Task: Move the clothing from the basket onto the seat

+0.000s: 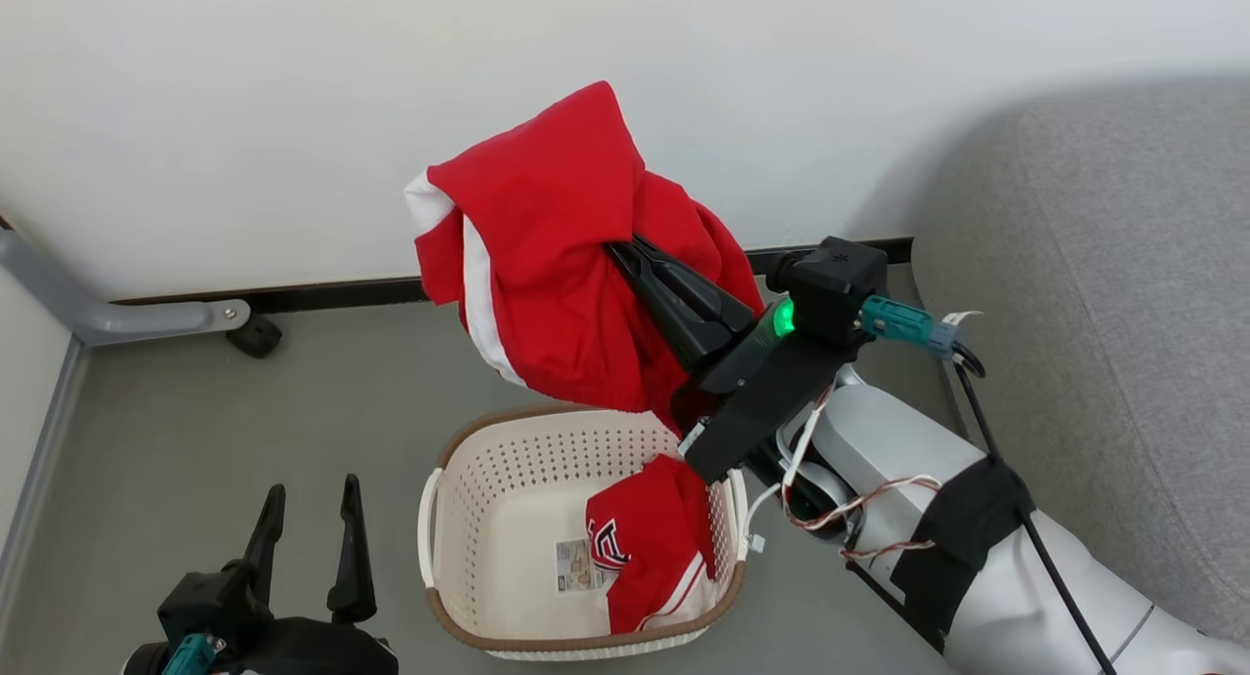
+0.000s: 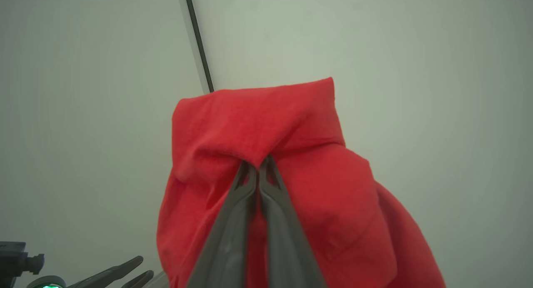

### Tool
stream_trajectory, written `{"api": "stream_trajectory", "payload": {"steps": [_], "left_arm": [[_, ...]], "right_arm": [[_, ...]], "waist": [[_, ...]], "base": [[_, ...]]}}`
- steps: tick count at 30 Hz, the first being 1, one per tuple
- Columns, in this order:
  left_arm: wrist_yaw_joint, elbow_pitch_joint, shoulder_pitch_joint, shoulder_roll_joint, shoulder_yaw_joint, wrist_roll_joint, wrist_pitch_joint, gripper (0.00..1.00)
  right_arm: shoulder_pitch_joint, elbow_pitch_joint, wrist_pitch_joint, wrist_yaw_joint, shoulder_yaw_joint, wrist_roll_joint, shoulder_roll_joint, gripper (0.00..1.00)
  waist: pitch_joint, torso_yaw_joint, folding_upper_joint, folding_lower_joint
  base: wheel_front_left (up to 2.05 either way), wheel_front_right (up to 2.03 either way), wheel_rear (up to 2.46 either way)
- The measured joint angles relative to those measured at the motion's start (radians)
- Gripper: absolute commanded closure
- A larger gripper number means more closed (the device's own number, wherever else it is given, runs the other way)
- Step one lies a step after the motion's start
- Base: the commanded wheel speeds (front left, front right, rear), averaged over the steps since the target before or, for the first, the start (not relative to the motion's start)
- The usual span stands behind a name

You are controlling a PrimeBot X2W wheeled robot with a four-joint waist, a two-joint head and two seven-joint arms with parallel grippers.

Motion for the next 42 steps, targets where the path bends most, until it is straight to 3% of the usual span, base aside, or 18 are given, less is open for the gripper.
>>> {"api": "stream_trajectory", "payload": {"steps": [23, 42], "left_arm": [[-0.034, 0.013, 0.013, -0.005, -0.002, 0.000, 0.000, 0.00], [-0.044, -0.010, -0.007, -0.011, -0.023, 0.000, 0.000, 0.00]], "right_arm": [[0.037, 0.015, 0.000, -0.008, -0.026, 0.007, 0.001, 1.00], [0.036, -0.017, 0.000, -0.017, -0.047, -0.012, 0.002, 1.00]], "waist": [[-0.042, -0.147, -0.0001, 0.0000], [-0.009, -0.289, -0.0001, 0.0000]], "base": [[0.00, 0.00, 0.00], [0.00, 0.00, 0.00]]}}
